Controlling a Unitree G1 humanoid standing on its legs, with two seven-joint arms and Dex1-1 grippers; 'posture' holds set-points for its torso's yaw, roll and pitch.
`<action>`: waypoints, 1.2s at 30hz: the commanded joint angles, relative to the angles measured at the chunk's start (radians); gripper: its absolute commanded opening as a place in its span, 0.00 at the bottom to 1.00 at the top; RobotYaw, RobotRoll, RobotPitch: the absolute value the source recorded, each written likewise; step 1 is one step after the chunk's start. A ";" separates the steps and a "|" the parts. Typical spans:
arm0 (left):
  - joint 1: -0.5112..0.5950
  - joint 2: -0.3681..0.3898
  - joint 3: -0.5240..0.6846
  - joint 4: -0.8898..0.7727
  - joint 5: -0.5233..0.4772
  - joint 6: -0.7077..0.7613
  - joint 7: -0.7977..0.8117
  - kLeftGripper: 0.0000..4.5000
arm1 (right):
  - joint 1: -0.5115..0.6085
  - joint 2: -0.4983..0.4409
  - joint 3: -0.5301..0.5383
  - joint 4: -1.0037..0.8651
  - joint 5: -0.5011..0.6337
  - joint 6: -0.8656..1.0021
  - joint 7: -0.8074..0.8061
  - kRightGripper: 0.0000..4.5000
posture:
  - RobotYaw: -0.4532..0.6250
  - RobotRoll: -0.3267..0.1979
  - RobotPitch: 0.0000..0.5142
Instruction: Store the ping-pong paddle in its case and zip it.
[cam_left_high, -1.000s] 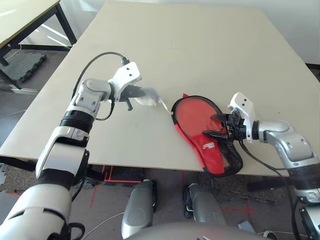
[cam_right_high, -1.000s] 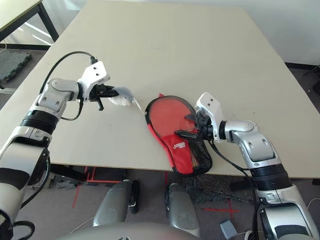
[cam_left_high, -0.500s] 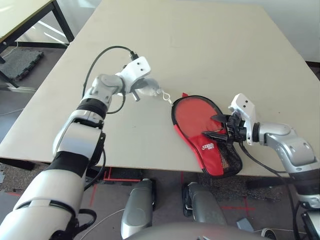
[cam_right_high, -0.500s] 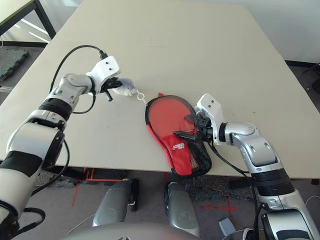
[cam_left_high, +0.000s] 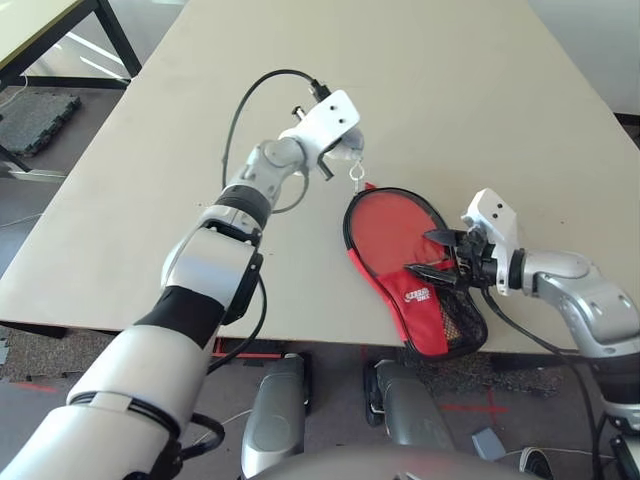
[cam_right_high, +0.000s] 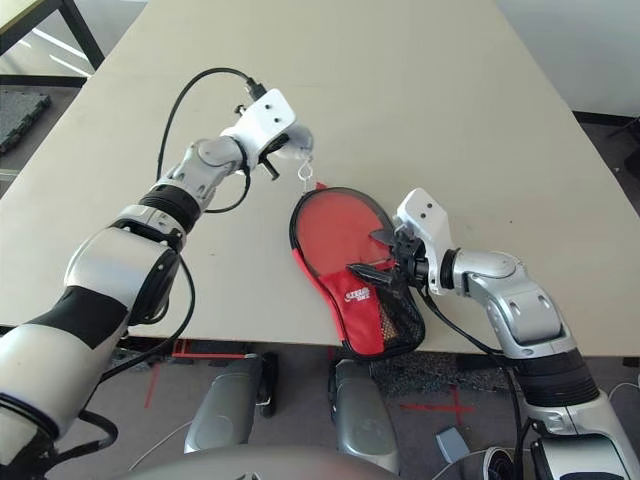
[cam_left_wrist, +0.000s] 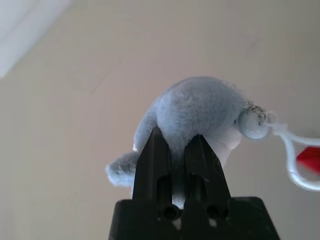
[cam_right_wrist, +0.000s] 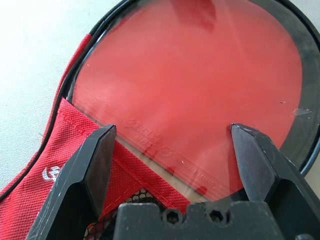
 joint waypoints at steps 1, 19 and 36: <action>-0.068 -0.032 0.016 -0.012 0.010 -0.075 0.083 0.00 | 0.075 0.006 0.091 0.079 -0.009 0.119 -0.002 1.00 | 0.46 0.62 0.42; 0.078 -0.145 0.066 -0.084 -0.118 -0.097 -0.502 0.31 | 0.052 0.015 0.109 0.109 -0.008 0.100 -0.005 1.00 | 0.49 0.62 0.41; 0.094 0.001 0.191 -0.260 -0.287 0.155 -0.663 1.00 | -0.032 0.037 0.147 0.203 -0.039 0.058 0.030 1.00 | 0.53 0.62 0.35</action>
